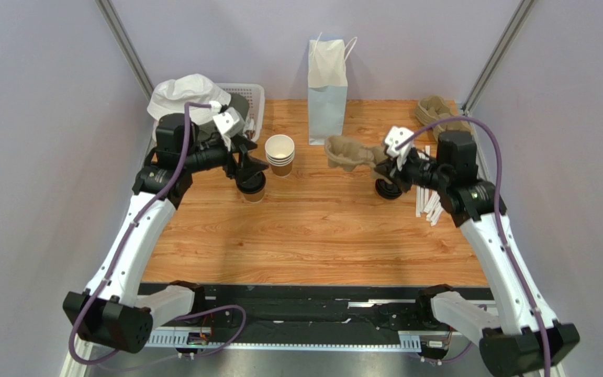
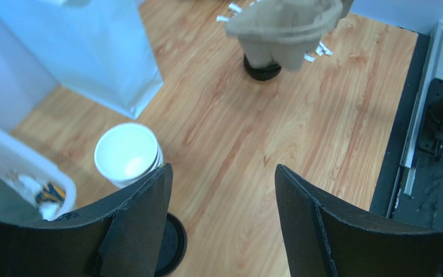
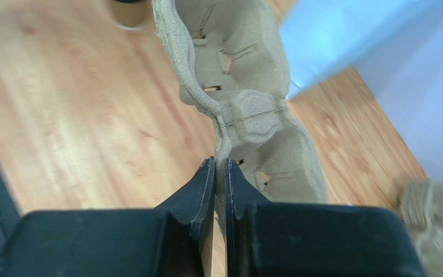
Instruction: Pack the takeout coffee
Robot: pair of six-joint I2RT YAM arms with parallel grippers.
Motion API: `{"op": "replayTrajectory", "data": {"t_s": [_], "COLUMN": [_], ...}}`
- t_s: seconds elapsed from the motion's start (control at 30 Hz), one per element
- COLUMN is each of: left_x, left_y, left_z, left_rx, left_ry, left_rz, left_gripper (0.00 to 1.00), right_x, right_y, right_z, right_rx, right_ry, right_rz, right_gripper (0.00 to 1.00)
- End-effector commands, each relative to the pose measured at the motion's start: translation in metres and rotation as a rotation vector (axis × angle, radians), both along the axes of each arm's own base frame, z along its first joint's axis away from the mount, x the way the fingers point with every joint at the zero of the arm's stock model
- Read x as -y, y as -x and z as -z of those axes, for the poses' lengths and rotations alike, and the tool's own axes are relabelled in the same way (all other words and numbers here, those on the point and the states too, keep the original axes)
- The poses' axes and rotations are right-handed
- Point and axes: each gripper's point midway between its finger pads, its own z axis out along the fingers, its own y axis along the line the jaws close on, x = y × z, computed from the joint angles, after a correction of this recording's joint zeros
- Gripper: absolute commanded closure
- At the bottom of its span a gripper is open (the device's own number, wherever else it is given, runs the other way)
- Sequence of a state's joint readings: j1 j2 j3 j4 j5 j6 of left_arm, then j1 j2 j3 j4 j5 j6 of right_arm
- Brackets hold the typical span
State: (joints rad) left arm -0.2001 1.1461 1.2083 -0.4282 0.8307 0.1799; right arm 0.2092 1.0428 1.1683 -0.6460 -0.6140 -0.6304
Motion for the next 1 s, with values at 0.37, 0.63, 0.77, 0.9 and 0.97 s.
{"op": "replayTrajectory", "data": {"t_s": [0.37, 0.63, 0.77, 0.9, 0.97], "left_x": [0.067, 0.070, 0.071, 0.072, 0.072], "left_y": [0.100, 0.127, 0.138, 0.154, 0.158], "left_z": [-0.043, -0.033, -0.031, -0.020, -0.016], "left_rx": [0.863, 0.926, 0.939, 0.942, 0.943], "left_ry": [-0.148, -0.166, -0.158, -0.169, -0.177], "left_rz": [0.446, 0.547, 0.589, 0.666, 0.687], "left_gripper": [0.34, 0.45, 0.52, 0.57, 0.58], "right_x": [-0.063, -0.071, -0.075, -0.075, -0.074], "right_y": [0.119, 0.125, 0.131, 0.131, 0.132], "right_z": [-0.011, -0.012, -0.012, -0.013, -0.013], "right_rx": [-0.019, -0.039, -0.040, -0.046, -0.047], "right_ry": [-0.071, -0.066, -0.062, -0.060, -0.057], "right_rz": [-0.372, -0.382, -0.391, -0.379, -0.379], "right_gripper": [1.00, 1.00, 1.00, 1.00, 1.00]}}
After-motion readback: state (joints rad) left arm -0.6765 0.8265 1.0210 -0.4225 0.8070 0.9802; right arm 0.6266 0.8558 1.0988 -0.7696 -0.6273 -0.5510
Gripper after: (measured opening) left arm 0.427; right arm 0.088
